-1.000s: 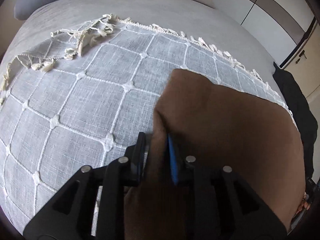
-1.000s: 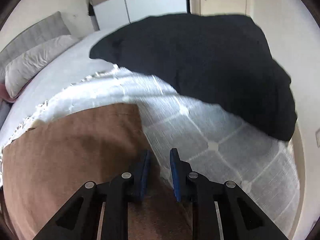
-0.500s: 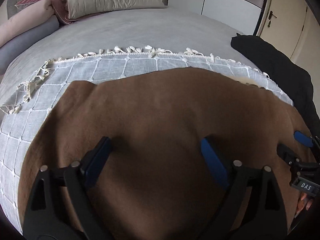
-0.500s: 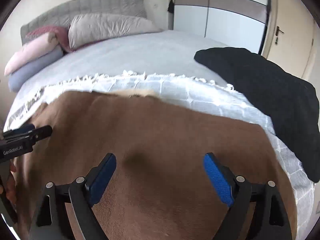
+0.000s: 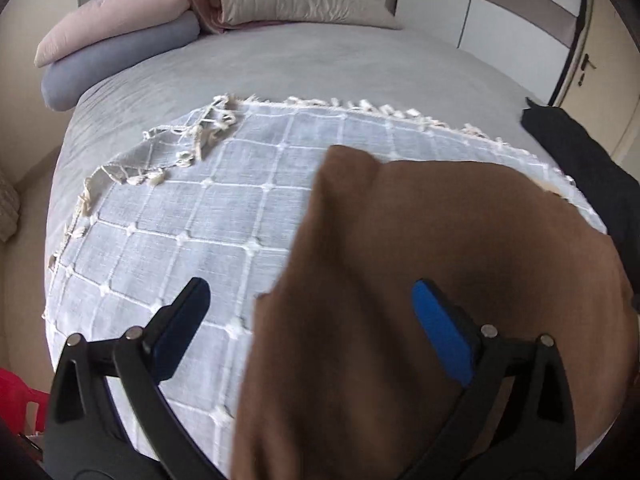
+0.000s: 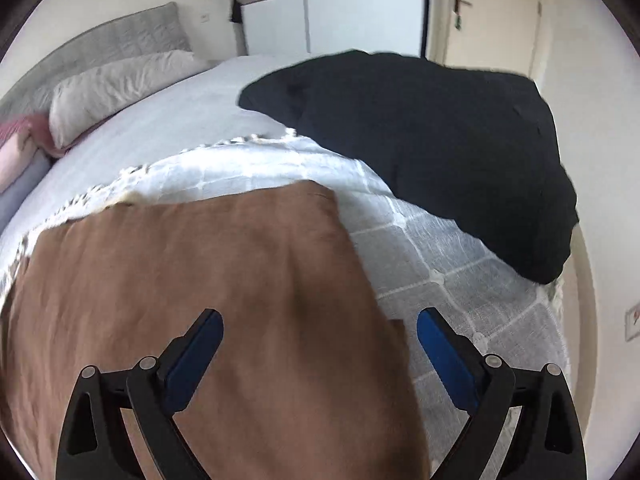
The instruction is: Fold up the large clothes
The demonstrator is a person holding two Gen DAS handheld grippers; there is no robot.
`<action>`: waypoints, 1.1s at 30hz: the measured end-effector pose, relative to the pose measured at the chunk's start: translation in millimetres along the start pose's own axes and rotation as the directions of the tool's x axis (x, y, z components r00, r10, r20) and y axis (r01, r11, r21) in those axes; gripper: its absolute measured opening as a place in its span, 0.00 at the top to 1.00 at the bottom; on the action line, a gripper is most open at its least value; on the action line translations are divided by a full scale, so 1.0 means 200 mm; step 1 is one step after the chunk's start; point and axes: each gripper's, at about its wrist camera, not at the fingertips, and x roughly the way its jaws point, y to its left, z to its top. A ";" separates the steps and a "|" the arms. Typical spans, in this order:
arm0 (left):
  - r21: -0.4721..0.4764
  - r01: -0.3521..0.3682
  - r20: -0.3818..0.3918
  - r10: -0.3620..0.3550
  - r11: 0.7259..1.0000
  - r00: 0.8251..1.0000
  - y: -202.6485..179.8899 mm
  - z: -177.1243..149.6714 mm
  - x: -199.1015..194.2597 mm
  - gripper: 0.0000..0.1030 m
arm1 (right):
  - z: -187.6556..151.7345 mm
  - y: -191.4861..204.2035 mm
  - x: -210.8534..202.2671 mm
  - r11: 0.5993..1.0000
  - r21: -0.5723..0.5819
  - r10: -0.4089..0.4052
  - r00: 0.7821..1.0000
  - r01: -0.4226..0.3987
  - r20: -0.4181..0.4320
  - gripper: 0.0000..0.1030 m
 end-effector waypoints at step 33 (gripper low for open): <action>0.099 0.006 -0.091 0.003 0.995 0.996 -0.49 -0.90 -0.64 0.02 | -0.82 0.36 -0.66 0.995 -0.033 0.091 0.992 -0.095 -0.092 0.02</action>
